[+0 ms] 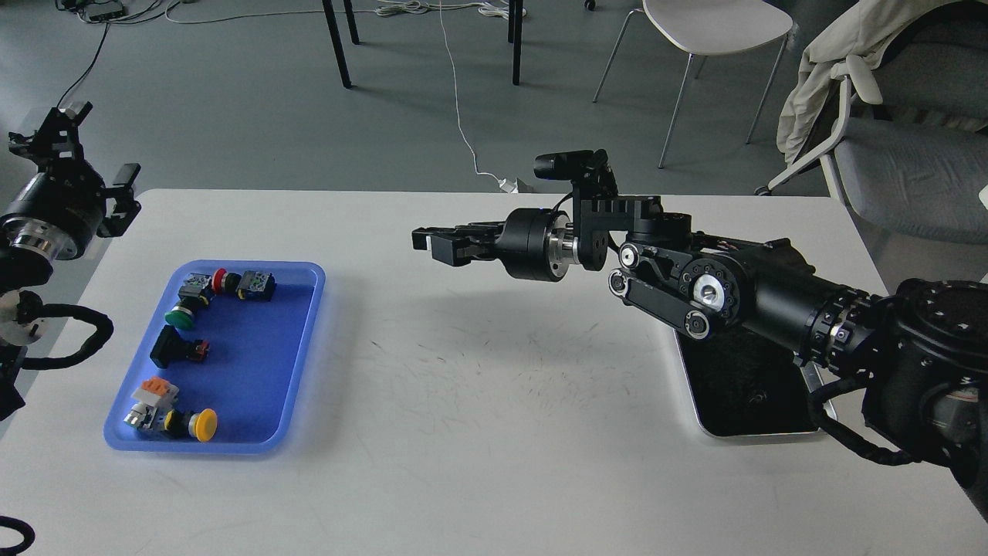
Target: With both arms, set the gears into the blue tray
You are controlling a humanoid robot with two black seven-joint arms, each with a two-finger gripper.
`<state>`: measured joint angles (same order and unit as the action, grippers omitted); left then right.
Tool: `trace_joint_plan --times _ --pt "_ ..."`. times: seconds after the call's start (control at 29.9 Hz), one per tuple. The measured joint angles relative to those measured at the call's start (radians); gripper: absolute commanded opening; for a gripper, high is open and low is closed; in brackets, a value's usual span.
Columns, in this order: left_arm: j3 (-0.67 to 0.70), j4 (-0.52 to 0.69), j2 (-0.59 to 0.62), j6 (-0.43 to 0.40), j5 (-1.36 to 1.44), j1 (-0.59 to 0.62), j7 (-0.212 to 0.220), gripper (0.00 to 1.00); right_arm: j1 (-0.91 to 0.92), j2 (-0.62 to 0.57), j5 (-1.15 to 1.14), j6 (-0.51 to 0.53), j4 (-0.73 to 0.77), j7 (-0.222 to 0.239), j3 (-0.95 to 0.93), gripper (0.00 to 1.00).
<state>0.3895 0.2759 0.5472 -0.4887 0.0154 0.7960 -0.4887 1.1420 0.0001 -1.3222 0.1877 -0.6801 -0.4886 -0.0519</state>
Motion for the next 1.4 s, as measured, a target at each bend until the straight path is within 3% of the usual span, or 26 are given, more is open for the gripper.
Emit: trace_joint_plan --times 0.5,1.4 --pt "0.000 0.000 0.019 0.000 0.000 -0.001 0.000 0.99 0.000 0.000 -0.124 -0.019 -0.073 0.000 0.167 0.01" --pt "0.011 0.002 0.137 0.000 -0.006 -0.035 0.000 0.99 -0.095 0.000 -0.241 -0.047 -0.069 0.000 0.215 0.01"
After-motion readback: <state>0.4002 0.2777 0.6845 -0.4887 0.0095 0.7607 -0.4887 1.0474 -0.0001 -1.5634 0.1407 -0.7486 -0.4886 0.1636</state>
